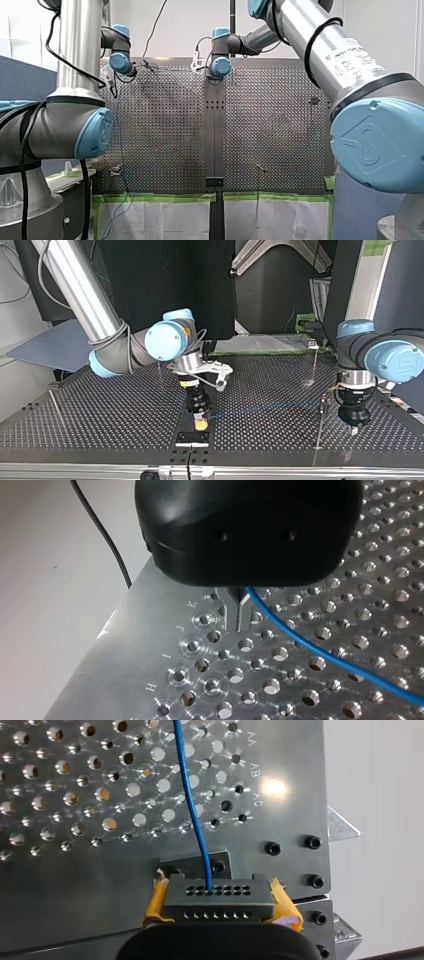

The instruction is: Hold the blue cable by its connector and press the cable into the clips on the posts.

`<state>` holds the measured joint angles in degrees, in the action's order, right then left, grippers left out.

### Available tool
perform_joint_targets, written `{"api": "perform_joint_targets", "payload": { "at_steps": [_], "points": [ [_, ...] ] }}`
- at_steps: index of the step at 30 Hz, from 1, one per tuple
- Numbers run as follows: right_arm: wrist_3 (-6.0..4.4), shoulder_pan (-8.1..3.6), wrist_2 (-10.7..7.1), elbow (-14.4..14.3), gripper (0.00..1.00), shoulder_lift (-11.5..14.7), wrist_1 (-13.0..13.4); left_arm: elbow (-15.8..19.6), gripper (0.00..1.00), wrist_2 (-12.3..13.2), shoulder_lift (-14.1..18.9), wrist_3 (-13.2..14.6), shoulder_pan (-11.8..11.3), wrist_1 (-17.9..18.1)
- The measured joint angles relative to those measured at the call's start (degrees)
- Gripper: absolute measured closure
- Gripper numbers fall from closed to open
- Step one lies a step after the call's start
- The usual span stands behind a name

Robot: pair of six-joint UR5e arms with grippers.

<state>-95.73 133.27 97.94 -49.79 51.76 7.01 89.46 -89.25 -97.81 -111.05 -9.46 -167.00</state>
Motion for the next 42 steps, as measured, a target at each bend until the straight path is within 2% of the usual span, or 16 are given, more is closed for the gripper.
{"api": "perform_joint_targets", "payload": {
  "at_steps": [1,2,3,5,9,11,12,14,15,16,22,28,36,42],
  "points": [
    [0.00,-0.03,-0.11,0.07,1.00,-0.01,-0.05,0.00,0.91,0.17,0.01,-0.10,-0.02,0.04],
    [0.00,-0.04,-0.18,0.10,1.00,-0.02,-0.06,0.01,0.78,0.33,0.01,-0.20,-0.03,0.08],
    [0.01,-0.05,-0.24,0.12,1.00,-0.03,-0.10,0.02,0.78,0.43,0.01,-0.25,-0.02,0.09],
    [0.02,-0.05,-0.34,0.14,1.00,-0.04,-0.21,0.04,0.55,0.81,0.02,-0.38,0.01,0.10],
    [0.05,0.06,-0.43,0.14,1.00,-0.04,-0.65,0.06,0.51,2.16,0.03,-0.88,-0.02,-0.62],
    [0.10,0.12,-0.45,0.13,1.00,-0.04,-0.89,0.06,0.40,2.02,0.04,-0.90,-0.06,-1.48],
    [0.12,0.14,-0.45,0.14,1.00,-0.05,-1.00,0.07,0.40,1.76,0.06,-0.85,-0.07,-1.93],
    [0.19,0.20,-0.46,0.14,1.00,-0.05,-1.24,0.07,0.09,0.99,0.12,-0.58,-0.07,-3.01],
    [0.21,0.22,-0.46,0.14,1.00,-0.05,-1.34,0.07,0.09,0.77,0.18,-0.47,-0.07,-3.48],
    [0.23,0.24,-0.46,0.15,1.00,-0.05,-1.45,0.07,0.00,0.71,0.22,-0.37,-0.07,-3.92],
    [0.34,0.27,-0.46,0.16,1.00,-0.04,-1.90,0.17,0.00,1.76,0.55,0.13,0.23,-6.90],
    [0.35,0.46,-0.46,0.16,1.00,-0.03,-2.19,1.68,0.00,2.15,2.33,1.83,0.82,-9.70],
    [0.36,0.65,-0.46,0.16,1.00,0.03,-2.47,5.68,0.00,5.25,6.35,-1.27,0.11,-7.01],
    [0.41,0.92,-0.46,0.17,1.00,0.04,-2.73,8.84,0.00,5.32,9.52,-4.17,0.07,-8.00]
  ]
}}
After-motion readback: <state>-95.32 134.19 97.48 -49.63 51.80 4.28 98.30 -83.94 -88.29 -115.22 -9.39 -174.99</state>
